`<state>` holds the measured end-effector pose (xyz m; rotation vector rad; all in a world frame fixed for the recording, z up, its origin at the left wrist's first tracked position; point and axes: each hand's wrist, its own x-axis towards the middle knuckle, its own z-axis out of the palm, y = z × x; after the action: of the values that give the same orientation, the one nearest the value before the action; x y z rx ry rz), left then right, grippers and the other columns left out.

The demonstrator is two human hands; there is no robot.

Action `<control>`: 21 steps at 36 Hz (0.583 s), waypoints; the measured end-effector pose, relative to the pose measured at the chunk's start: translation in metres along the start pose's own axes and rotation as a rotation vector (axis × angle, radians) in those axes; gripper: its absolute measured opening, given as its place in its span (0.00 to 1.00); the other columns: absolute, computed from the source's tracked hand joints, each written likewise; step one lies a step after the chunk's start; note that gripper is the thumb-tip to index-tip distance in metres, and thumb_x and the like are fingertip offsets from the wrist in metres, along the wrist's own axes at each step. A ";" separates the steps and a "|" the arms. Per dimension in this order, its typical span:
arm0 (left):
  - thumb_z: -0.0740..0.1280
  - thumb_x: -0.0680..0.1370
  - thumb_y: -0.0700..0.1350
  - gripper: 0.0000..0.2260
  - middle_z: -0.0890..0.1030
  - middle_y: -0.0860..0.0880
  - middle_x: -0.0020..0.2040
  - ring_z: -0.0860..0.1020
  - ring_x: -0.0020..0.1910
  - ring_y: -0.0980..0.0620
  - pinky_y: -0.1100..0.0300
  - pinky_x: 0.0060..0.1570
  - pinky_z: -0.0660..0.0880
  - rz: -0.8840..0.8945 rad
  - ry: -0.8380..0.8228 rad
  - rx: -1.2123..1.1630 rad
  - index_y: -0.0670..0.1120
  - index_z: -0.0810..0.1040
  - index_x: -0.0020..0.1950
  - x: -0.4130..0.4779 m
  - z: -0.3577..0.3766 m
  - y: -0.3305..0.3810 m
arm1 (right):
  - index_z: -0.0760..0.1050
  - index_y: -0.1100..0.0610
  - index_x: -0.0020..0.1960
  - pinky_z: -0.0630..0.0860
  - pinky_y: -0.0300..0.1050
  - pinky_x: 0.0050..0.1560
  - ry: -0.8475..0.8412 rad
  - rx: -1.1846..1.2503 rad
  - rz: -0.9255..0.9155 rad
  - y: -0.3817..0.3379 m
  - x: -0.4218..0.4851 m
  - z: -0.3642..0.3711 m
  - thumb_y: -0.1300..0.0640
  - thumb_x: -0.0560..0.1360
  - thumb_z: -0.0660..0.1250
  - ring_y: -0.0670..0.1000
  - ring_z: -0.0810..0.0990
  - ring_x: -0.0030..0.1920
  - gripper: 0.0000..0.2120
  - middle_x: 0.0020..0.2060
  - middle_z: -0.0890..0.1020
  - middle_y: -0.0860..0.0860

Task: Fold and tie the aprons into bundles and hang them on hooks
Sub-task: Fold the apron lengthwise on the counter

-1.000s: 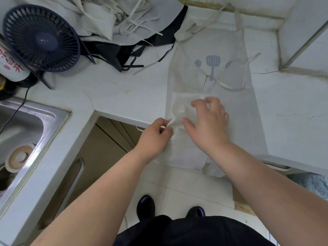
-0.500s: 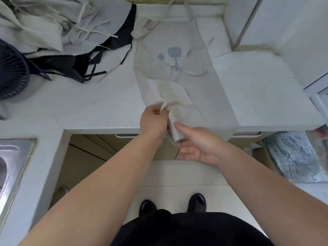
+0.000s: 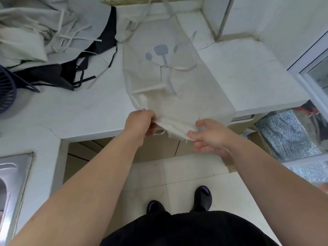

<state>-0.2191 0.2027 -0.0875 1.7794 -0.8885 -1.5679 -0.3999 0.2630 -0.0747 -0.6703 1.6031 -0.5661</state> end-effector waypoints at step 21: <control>0.70 0.74 0.44 0.08 0.80 0.44 0.45 0.77 0.44 0.47 0.59 0.40 0.71 0.039 0.031 0.218 0.45 0.72 0.39 0.012 -0.062 -0.033 | 0.51 0.58 0.77 0.64 0.39 0.63 0.146 -0.471 -0.320 -0.039 0.037 0.045 0.43 0.73 0.68 0.53 0.66 0.71 0.42 0.72 0.66 0.53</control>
<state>-0.1535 0.2129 -0.1129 1.9176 -1.1079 -1.4608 -0.3546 0.2099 -0.0803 -1.2779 1.7971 -0.4761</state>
